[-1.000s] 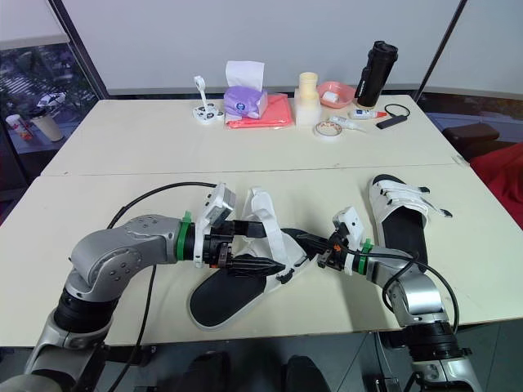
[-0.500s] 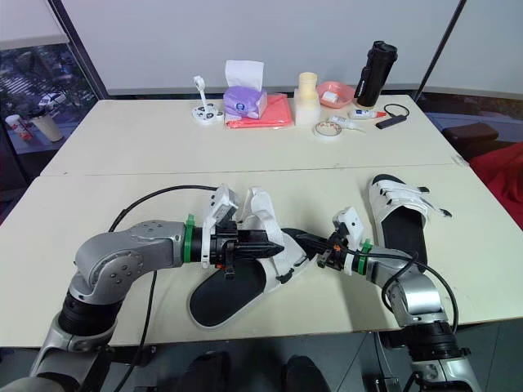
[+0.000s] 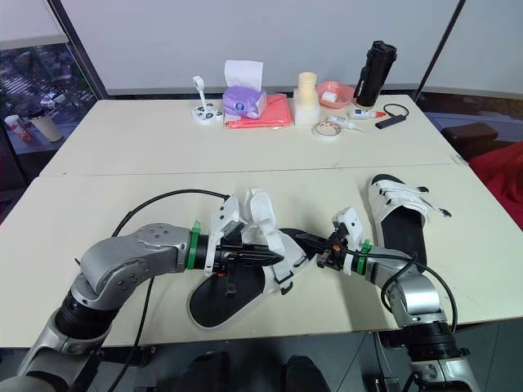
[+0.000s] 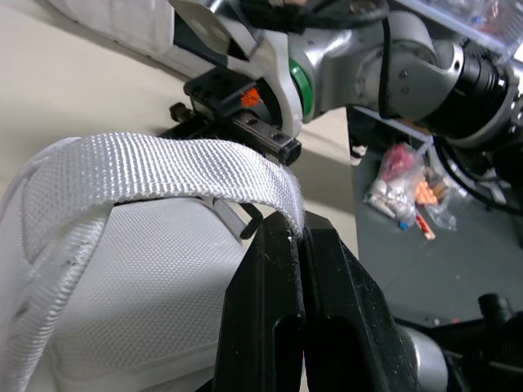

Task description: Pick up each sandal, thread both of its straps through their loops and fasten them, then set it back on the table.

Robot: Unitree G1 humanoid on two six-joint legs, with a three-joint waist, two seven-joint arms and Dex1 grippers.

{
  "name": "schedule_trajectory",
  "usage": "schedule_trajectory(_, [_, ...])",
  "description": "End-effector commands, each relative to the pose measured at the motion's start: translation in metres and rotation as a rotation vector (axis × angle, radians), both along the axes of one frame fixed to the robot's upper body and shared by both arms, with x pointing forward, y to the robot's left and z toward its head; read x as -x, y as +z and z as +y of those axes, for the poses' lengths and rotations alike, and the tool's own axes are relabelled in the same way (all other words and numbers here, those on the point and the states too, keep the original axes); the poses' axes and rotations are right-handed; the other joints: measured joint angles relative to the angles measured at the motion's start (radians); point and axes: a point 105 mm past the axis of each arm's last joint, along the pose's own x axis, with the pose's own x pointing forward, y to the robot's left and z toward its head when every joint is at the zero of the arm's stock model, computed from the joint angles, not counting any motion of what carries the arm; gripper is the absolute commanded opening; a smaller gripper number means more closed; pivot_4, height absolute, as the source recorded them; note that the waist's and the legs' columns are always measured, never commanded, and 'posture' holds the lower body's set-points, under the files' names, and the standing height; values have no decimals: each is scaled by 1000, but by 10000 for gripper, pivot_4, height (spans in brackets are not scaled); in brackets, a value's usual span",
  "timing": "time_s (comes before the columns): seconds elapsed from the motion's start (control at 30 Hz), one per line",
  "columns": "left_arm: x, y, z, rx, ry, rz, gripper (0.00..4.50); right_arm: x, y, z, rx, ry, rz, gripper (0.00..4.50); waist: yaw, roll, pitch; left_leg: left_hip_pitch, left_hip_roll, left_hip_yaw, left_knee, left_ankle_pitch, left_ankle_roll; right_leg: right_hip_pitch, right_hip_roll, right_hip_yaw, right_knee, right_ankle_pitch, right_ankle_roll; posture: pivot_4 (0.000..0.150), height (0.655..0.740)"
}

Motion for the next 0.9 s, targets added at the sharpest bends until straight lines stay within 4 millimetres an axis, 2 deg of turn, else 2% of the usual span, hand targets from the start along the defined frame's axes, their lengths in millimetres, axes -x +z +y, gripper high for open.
schedule_trajectory(0.03, [5, 5, -4, -2, -42, -48, 281, 7, -35, -7, 43, -46, 133, 0, 0, 0, 0, 0, 0, 0, 0, 0, 0, 0, 0, 0, 0, 0, 0, 1500, 7400])
schedule_trajectory(0.07, [5, 5, -3, 0, -43, -55, 281, 7, -35, -7, 44, -45, 133, 0, 0, 0, 0, 0, 0, 0, 0, 0, 0, 0, 0, 0, 0, 0, 0, 1500, 7400])
schedule_trajectory(0.17, [3, 10, -1, 21, -44, -75, 7476, 7, -35, -7, 45, -45, 134, 0, 0, 0, 0, 0, 0, 0, 0, 0, 0, 0, 0, 0, 0, 0, 0, 1500, 7400])
schedule_trajectory(0.37, [1, 20, 5, 55, -28, -92, 38274, 8, -36, -7, 47, -40, 137, 0, 0, 0, 0, 0, 0, 0, -1, 0, 0, 0, 0, 0, -1, 0, 0, 1500, 7400])
schedule_trajectory(0.4, [0, 22, 6, 62, -17, -97, 42323, 8, -36, -7, 47, -39, 138, 0, 0, 0, 0, 0, 0, 0, -1, 0, 0, 0, 0, 0, -1, 0, 0, 1500, 7400])
schedule_trajectory(0.43, [-2, 24, 9, 68, 2, -99, 44440, 9, -36, -7, 48, -38, 138, 0, 0, 0, 0, 0, 0, 0, -1, 0, 0, 0, 0, 0, -1, 0, 0, 1500, 7400])
schedule_trajectory(0.57, [-6, 40, 31, 143, 54, -15, 44440, 10, -36, -9, 50, -40, 141, 0, 0, 0, 0, 0, 0, 0, -1, 0, 0, 0, 0, 0, -1, 0, 0, 1500, 7400])
schedule_trajectory(0.67, [0, 48, 46, 200, 47, 89, 44440, 10, -37, -9, 51, -39, 145, 0, 0, 0, 0, 0, 1, 0, -1, 0, 0, 0, 0, 0, -1, 0, 0, 1500, 7400])
schedule_trajectory(0.83, [2, 43, 57, 211, 76, 191, 44440, 8, -36, -8, 50, -37, 144, 0, 1, -2, 0, 0, 1, 0, -1, 0, 0, 0, -1, 0, -2, 0, 0, 1500, 7400])
schedule_trajectory(0.9, [4, 32, 59, 169, 74, 234, 44440, 7, -35, -8, 49, -38, 142, 0, 0, -2, -1, 0, 1, 0, -1, 0, 0, 0, 0, 0, -2, 0, 0, 1500, 7400])
